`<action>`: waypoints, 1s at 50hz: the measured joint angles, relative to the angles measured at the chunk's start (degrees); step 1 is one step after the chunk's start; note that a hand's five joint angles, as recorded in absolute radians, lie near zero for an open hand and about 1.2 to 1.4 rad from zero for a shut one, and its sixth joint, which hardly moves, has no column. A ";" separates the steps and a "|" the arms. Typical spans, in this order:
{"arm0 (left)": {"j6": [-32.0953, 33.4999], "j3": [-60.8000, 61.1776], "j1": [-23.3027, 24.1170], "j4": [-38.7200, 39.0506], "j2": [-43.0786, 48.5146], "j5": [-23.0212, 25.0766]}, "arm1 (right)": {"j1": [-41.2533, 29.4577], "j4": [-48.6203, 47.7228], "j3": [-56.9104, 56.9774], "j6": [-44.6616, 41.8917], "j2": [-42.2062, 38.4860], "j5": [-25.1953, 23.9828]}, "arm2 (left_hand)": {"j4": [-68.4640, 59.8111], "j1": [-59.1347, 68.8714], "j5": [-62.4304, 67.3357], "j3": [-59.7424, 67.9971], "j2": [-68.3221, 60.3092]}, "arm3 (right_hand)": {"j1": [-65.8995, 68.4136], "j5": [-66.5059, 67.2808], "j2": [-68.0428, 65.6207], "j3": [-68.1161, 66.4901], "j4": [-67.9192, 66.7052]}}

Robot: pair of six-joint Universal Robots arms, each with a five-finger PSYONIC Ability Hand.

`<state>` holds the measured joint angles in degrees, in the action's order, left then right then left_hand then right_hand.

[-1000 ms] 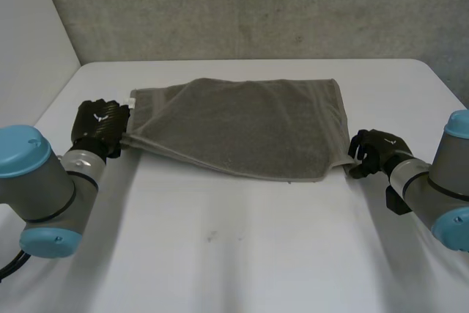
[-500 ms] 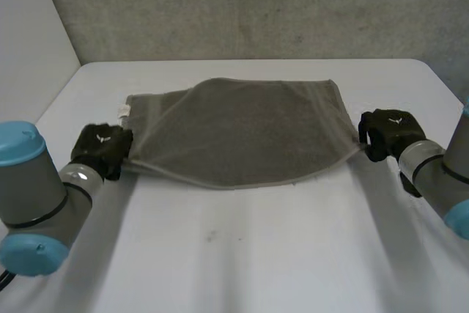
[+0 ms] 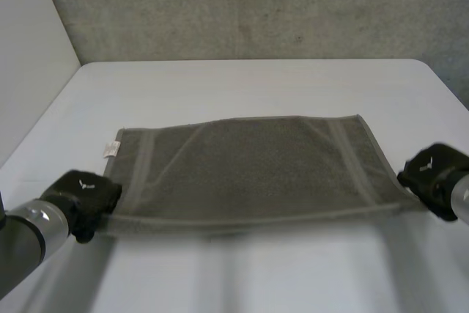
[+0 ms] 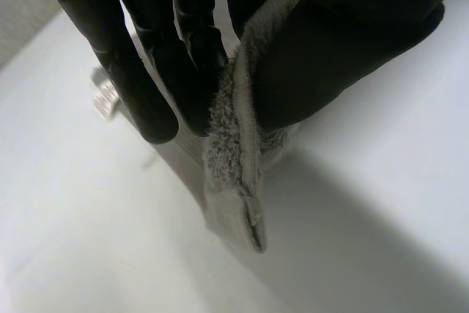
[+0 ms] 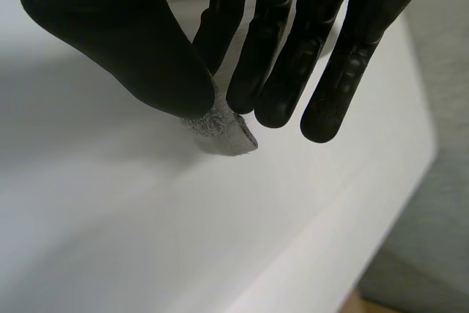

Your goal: Fold the towel.

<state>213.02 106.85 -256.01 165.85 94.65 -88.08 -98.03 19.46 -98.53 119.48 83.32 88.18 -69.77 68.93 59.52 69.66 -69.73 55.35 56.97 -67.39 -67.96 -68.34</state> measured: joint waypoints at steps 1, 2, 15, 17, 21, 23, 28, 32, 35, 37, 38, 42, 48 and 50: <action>0.04 -0.36 0.02 0.42 0.12 0.04 | -0.08 -0.95 0.35 0.06 -0.08 -0.10 | 0.00 0.00 0.00 0.00 0.00 | 0.00 0.00 0.00 0.00 0.00; 0.08 -0.87 0.03 1.15 0.44 0.07 | -0.17 -2.36 0.83 0.19 -0.35 -0.22 | 0.00 0.00 0.00 0.00 0.00 | 0.00 -0.01 0.00 0.00 0.00; -0.07 -21.00 0.69 19.28 24.15 -0.23 | -7.94 -29.52 18.47 3.84 -23.29 0.64 | 0.00 0.03 0.00 0.00 0.00 | 0.00 0.19 0.00 0.00 0.00; -0.12 -26.07 0.77 20.90 29.00 -0.35 | -8.61 -32.92 21.99 3.84 -27.54 0.89 | 0.00 0.03 0.00 0.00 0.00 | 0.00 0.19 0.00 0.00 0.00; -0.24 -35.91 0.90 22.63 37.17 -0.76 | -9.06 -39.53 28.91 3.50 -35.36 0.93 | 0.00 0.03 0.00 0.00 0.00 | 0.00 0.20 0.00 0.00 0.00; -0.27 -40.09 0.96 23.03 40.28 -0.92 | -9.06 -42.12 32.16 3.33 -38.74 0.79 | 0.00 0.03 0.00 0.00 0.00 | 0.00 0.20 0.00 0.00 0.00; -0.26 -48.75 1.06 23.58 46.27 -1.12 | -8.95 -45.42 39.45 3.11 -45.68 0.43 | 0.00 0.03 0.00 0.00 0.00 | 0.00 0.20 0.00 0.00 -0.01; -0.21 -55.56 1.14 23.92 51.13 -1.04 | -8.86 -45.92 46.29 2.78 -51.61 0.40 | 0.00 0.03 0.00 0.00 0.00 | 0.00 0.20 0.00 0.00 -0.01; -0.20 -57.56 1.30 24.36 52.84 -0.80 | -8.85 -45.77 49.12 2.52 -54.03 0.62 | 7.10 -6.64 -6.46 -8.27 8.40 | -2.82 -1.93 3.14 2.41 2.57; -0.19 -58.08 1.61 24.83 53.46 -0.63 | -8.85 -45.60 50.16 2.44 -55.00 0.84 | 26.55 -29.33 -25.86 -27.43 28.01 | -17.63 -16.73 19.33 18.01 18.20; -0.18 -58.07 1.92 25.17 53.59 -0.52 | -8.85 -45.49 50.38 2.48 -55.26 0.98 | 36.96 -41.13 -36.42 -37.51 38.28 | -23.10 -23.48 25.17 24.94 25.17; -0.16 -56.85 3.33 26.58 52.93 -0.31 | -8.88 -44.40 49.60 2.99 -54.37 1.37 | 52.35 -51.13 -51.26 -52.16 52.54 | -43.41 -53.17 53.93 55.05 54.84; -0.30 -51.95 4.56 28.32 47.20 -0.39 | -8.83 -40.06 43.57 8.84 -45.24 0.82 | 58.42 -57.25 -56.96 -58.31 58.53 | -43.42 -53.91 54.46 55.78 55.11; -0.48 -49.17 4.71 28.67 43.65 -0.47 | -8.67 -38.39 40.49 12.52 -40.49 0.27 | 58.95 -57.69 -57.26 -58.95 59.09 | -43.42 -53.92 54.45 55.78 55.11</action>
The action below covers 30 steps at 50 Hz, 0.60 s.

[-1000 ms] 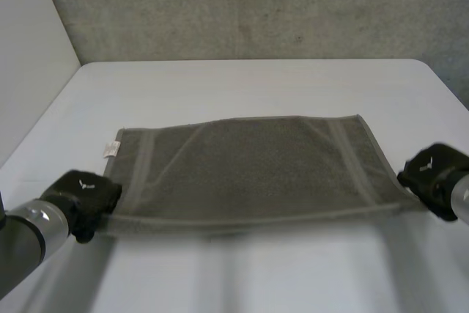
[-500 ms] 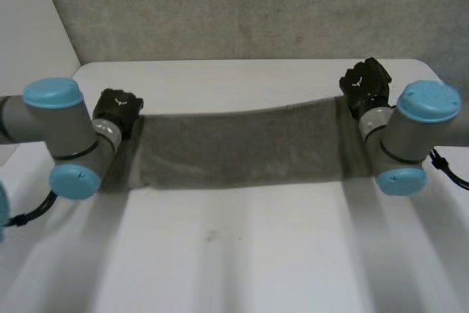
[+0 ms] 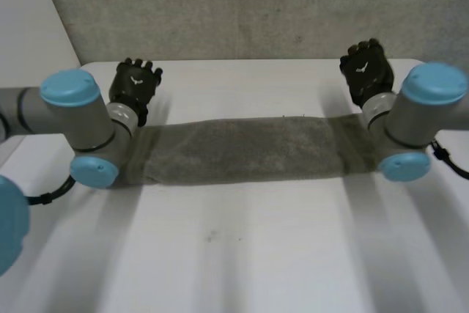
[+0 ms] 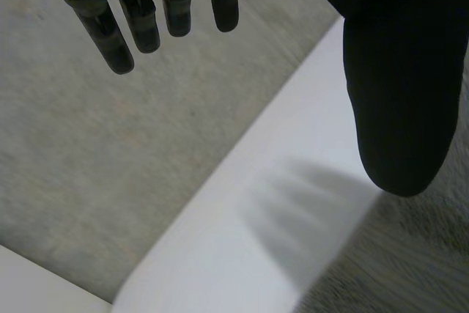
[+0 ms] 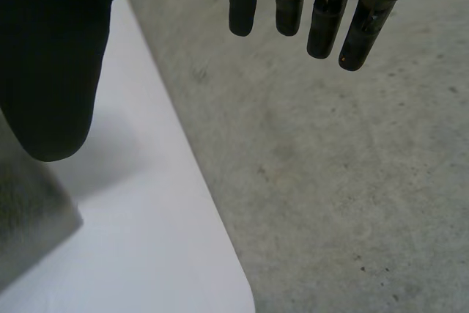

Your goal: Fold the towel.

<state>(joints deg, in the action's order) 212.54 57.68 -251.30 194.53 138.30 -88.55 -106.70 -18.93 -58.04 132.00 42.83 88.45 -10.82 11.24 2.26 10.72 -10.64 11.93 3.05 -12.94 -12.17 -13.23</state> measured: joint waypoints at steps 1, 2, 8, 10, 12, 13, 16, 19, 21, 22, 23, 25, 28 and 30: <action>-0.08 1.15 0.01 0.07 -1.45 -0.03 | 0.11 0.91 -1.68 2.07 2.64 -0.47 | 0.67 -0.89 -0.27 -0.62 0.58 | 0.00 0.00 0.00 0.00 0.00; -0.16 2.38 0.00 0.11 -2.93 -0.05 | 0.20 1.70 -2.96 3.58 4.58 -0.94 | 0.71 -0.89 -0.29 -0.66 0.61 | 0.00 0.00 0.00 0.00 0.00; -0.71 11.99 -0.15 0.21 -13.29 -0.14 | 0.79 8.94 -9.56 11.69 14.99 -4.99 | 1.05 -0.90 -0.47 -1.07 1.01 | 0.00 -0.01 0.00 0.00 0.00; -1.26 16.12 -0.20 0.24 -17.20 -0.11 | 1.44 13.07 -11.08 14.45 17.69 -6.31 | 1.09 -0.91 -0.61 -1.13 1.07 | 0.00 -0.11 0.00 0.00 0.00; -2.41 20.31 -0.19 0.45 -20.91 -0.09 | 2.43 17.49 -11.88 17.00 19.25 -7.10 | 1.18 -0.91 -0.62 -1.14 1.10 | 0.00 -0.16 0.00 0.00 0.00; -2.92 21.58 -0.18 0.52 -21.97 -0.08 | 2.80 19.03 -12.07 17.81 19.58 -7.31 | 1.18 -0.91 -0.61 -1.14 1.11 | 0.00 -0.17 0.00 0.00 0.00; -6.23 27.21 -0.13 1.02 -26.41 -0.05 | 4.64 26.30 -12.58 21.17 20.42 -7.93 | 1.18 -0.91 -0.62 -1.14 1.13 | 0.00 -0.11 -0.13 -0.16 -0.05; -8.95 30.20 -0.13 1.30 -28.52 -0.04 | 5.76 30.20 -12.95 22.56 20.50 -8.21 | 1.19 -0.91 -0.61 -1.14 1.13 | 0.00 -0.04 -0.14 -0.16 -0.09; -12.94 33.54 -0.14 1.57 -30.62 -0.04 | 7.38 33.46 -13.93 23.49 20.25 -8.56 | 1.19 -0.91 -0.62 -1.14 1.14 | 0.24 1.95 -1.14 -2.42 -1.32; -14.03 34.33 -0.16 1.67 -31.06 -0.04 | 7.79 33.83 -14.27 23.60 20.15 -8.66 | 1.19 -0.91 -0.62 -1.14 1.15 | 0.26 2.34 -1.85 -2.98 -1.85; -15.87 35.63 -0.22 1.86 -31.66 -0.05 | 8.63 33.97 -15.14 23.72 19.86 -9.01 | 1.19 -0.91 -0.62 -1.14 1.16 | 1.23 3.39 -3.06 -4.18 -3.12; -17.91 37.00 -0.34 2.22 -32.18 -0.07 | 9.54 32.97 -16.37 23.69 19.41 -9.61 | 1.19 -0.91 -0.62 -1.14 1.16 | 4.18 5.85 -5.92 -7.26 -5.95; -20.73 39.19 -0.65 3.47 -32.45 -0.14 | 10.75 28.85 -19.00 23.45 18.19 -10.89 | 1.19 -0.91 -0.62 -1.14 1.16 | 9.25 11.04 -11.40 -12.80 -11.53; -21.84 40.45 -0.86 4.69 -32.34 -0.21 | 11.27 25.77 -20.56 23.20 17.26 -11.65 | 1.19 -0.91 -0.62 -1.14 1.16 | 10.26 12.18 -12.32 -13.88 -12.82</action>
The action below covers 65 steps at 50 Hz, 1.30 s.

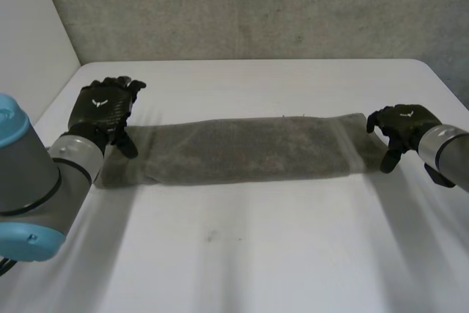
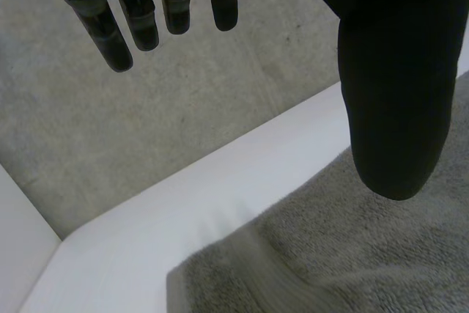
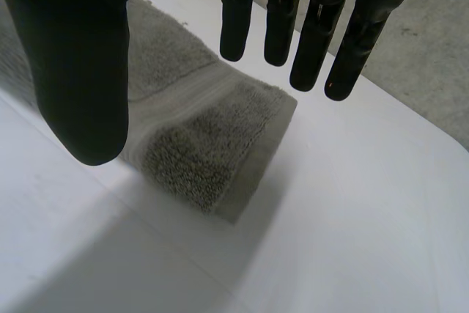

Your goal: Fold the towel.

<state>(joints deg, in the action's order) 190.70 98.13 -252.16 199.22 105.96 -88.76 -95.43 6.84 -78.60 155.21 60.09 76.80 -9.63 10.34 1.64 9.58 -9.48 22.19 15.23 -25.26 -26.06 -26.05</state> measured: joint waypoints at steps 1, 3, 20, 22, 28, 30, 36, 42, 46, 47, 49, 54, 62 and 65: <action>-0.28 0.46 -0.07 0.54 0.09 -0.03 | 0.16 -1.17 -0.53 -0.13 -0.36 -0.23 | 0.00 0.00 0.00 0.00 0.00 | 0.21 0.23 -0.29 -0.28 -0.27; -0.71 1.42 -0.21 1.81 0.32 -0.09 | 0.43 -3.58 -1.56 -0.49 -1.18 -0.65 | 0.00 0.00 0.00 0.00 0.00 | 1.02 1.12 -1.47 -1.20 -1.33; -0.66 5.04 -0.67 6.12 1.20 -0.19 | 1.82 -13.39 -2.16 -5.14 -9.06 -0.90 | 0.06 0.00 0.00 0.00 0.02 | 19.48 22.09 -24.10 -23.20 -22.81; -0.66 5.14 -0.68 6.10 1.21 -0.18 | 1.97 -13.98 -1.99 -5.38 -9.54 -0.90 | 0.06 0.00 0.00 0.00 0.02 | 25.14 28.95 -31.37 -29.80 -29.87; -0.67 5.48 -0.72 6.16 1.21 -0.18 | 3.42 -15.76 -0.88 -7.80 -10.71 0.83 | 0.06 0.00 0.00 0.00 0.03 | 31.74 40.07 -41.65 -41.47 -41.78; -0.68 5.54 -0.78 6.21 1.20 -0.20 | 4.44 -16.00 -0.40 -9.34 -10.36 3.45 | 0.06 0.00 0.00 0.00 0.03 | 31.74 40.22 -41.66 -41.64 -42.10; -0.68 5.59 -1.17 6.27 0.95 -0.21 | 7.96 -16.33 0.65 -14.38 -7.66 12.37 | 0.06 0.00 0.00 0.00 0.03 | 31.74 40.44 -41.66 -41.65 -42.10; -0.68 5.59 -1.32 6.28 0.76 -0.23 | 9.99 -16.73 1.07 -16.91 -4.38 15.02 | 0.06 0.00 0.00 0.00 0.03 | 31.75 40.62 -41.66 -41.67 -42.10; -0.68 5.63 -1.32 6.28 0.71 -0.25 | 8.08 -17.95 1.06 -15.59 -0.97 13.35 | 0.06 0.00 0.00 0.00 0.03 | 32.05 40.72 -41.66 -41.92 -42.11; -0.68 5.63 -1.31 6.28 0.70 -0.26 | 7.07 -18.38 1.05 -14.98 -0.15 12.75 | 0.06 0.00 0.00 0.00 0.03 | 32.05 40.72 -41.66 -41.94 -42.11; -0.68 5.67 -1.28 6.28 0.66 -0.26 | 3.22 -20.03 1.01 -12.86 2.12 10.83 | 0.06 0.00 0.00 0.00 0.03 | 32.05 40.72 -41.66 -42.16 -42.19; -0.68 5.92 -1.28 6.33 0.53 -0.23 | -7.13 -24.96 1.03 -9.61 4.36 6.02 | 0.06 0.00 0.00 0.00 0.03 | 32.05 40.73 -41.73 -42.26 -42.34; -0.68 6.30 -1.26 6.44 0.42 -0.18 | -23.70 -33.64 1.75 -9.55 -0.11 -2.33 | 0.06 0.00 0.00 0.00 0.03 | 32.05 40.82 -42.13 -42.26 -42.34; -0.67 6.36 -1.27 6.45 0.40 -0.18 | -29.75 -36.17 2.25 -10.08 -4.30 -5.52 | 0.06 0.00 0.00 0.00 0.03 | 32.05 40.87 -42.13 -42.26 -42.34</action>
<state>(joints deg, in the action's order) 190.02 104.49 -253.44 205.66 106.36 -88.94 -125.18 -29.33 -76.36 145.13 55.80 71.27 -9.56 10.34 1.64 9.58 -9.44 54.24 56.11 -67.38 -68.32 -68.39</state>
